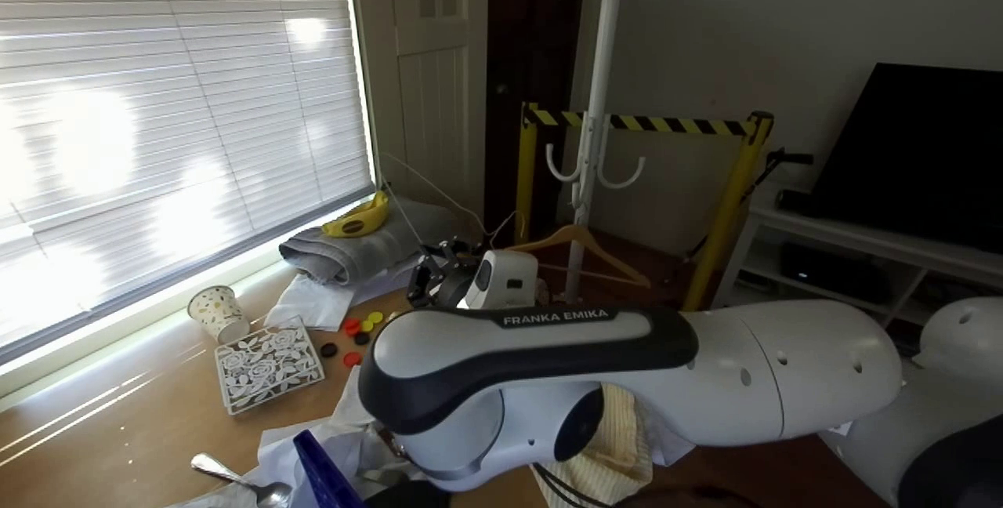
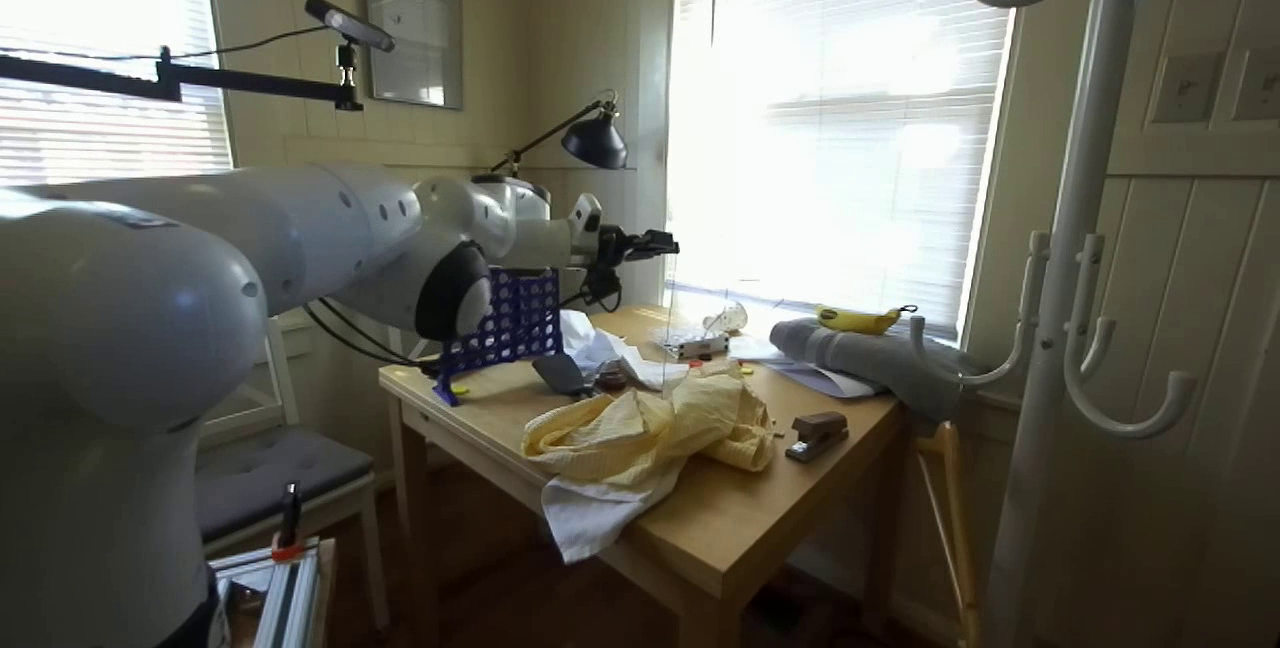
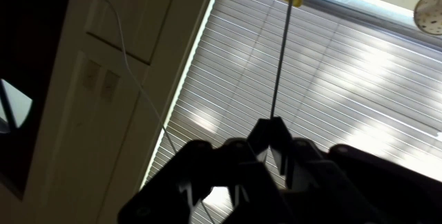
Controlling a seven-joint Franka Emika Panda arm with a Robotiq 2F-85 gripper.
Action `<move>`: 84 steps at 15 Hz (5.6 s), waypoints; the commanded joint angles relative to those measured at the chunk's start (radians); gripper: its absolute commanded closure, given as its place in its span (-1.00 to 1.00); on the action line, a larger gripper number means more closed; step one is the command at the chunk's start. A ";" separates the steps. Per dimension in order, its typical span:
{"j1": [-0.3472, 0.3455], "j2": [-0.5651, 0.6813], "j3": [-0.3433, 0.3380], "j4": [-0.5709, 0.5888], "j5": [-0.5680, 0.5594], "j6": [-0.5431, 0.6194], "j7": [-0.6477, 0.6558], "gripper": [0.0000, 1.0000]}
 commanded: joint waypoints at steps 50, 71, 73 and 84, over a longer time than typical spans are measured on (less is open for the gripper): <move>-0.199 -0.522 -0.089 -0.274 0.033 0.008 -0.666 0.96; -0.281 -0.603 0.013 -0.268 0.058 -0.037 -0.619 0.96; -0.295 -0.621 0.044 -0.281 0.066 -0.109 -0.627 0.96; -0.363 -0.678 0.023 -0.311 0.050 -0.123 -0.581 0.96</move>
